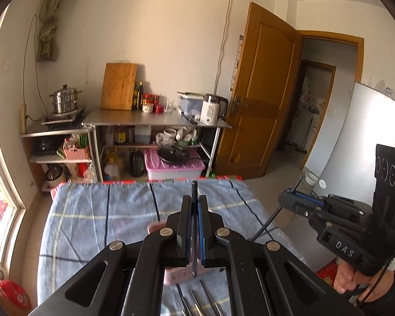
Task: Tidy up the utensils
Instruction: 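Lift the held chopsticks upright with both tools and carry them over the pink basket, then lower the chopsticks into the pink basket and open both tools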
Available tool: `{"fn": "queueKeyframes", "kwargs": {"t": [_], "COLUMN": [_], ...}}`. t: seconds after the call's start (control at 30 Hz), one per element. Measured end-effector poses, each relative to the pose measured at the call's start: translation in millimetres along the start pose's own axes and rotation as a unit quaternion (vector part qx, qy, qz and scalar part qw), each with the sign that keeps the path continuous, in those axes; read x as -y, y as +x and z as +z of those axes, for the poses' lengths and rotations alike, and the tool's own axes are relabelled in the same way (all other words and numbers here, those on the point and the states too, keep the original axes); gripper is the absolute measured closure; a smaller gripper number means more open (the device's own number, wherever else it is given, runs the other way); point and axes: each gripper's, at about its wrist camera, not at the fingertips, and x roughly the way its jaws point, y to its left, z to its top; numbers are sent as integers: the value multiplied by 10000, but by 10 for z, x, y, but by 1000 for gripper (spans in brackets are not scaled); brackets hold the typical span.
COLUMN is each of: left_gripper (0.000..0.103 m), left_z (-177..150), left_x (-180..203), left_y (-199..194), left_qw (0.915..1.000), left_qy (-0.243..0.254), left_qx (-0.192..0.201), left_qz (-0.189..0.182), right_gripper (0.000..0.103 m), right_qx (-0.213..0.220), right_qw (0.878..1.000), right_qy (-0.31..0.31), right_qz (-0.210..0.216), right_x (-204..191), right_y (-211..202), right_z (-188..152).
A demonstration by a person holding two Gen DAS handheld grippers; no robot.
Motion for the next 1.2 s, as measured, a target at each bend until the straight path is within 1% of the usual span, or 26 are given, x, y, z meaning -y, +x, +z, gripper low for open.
{"fn": "queueKeyframes", "kwargs": {"t": [0.13, 0.3, 0.43, 0.57, 0.77, 0.93, 1.03, 1.07, 1.13, 1.2], "left_gripper": [99, 99, 99, 99, 99, 98, 96, 95, 91, 87], "left_z": [154, 155, 17, -157, -404, -473, -477, -473, -467, -469], "left_x": [-87, -233, -333, -411, -483, -552, -602, -613, -634, -643], "left_y": [53, 228, 453, 658, 875, 930, 910, 896, 850, 775], "left_qw": [9999, 9998, 9994, 9985, 9970, 9964, 9962, 9962, 9961, 9962], "left_qy": [-33, -164, -235, -292, -354, -457, -522, -548, -596, -631], "left_qx": [79, 12, -230, -452, -676, -687, -635, -622, -577, -496], "left_qz": [80, 123, 145, 134, 152, 211, 275, 281, 310, 336], "right_gripper": [99, 99, 99, 99, 98, 98, 97, 96, 91, 90], "right_qx": [125, 126, -32, -348, -697, -878, -874, -858, -810, -751], "right_qw": [9999, 9997, 9997, 9989, 9967, 9949, 9952, 9954, 9956, 9960], "right_qy": [18, 26, 74, 160, 306, 381, 357, 354, 383, 395], "right_qz": [96, 198, 251, 281, 294, 308, 259, 248, 271, 285], "right_x": [-56, -102, -104, -45, 84, 128, 141, 141, 157, 173], "right_y": [78, 268, 471, 704, 921, 1027, 1010, 1006, 969, 926], "right_z": [140, 192, 122, -66, -254, -304, -313, -323, -320, -309]}}
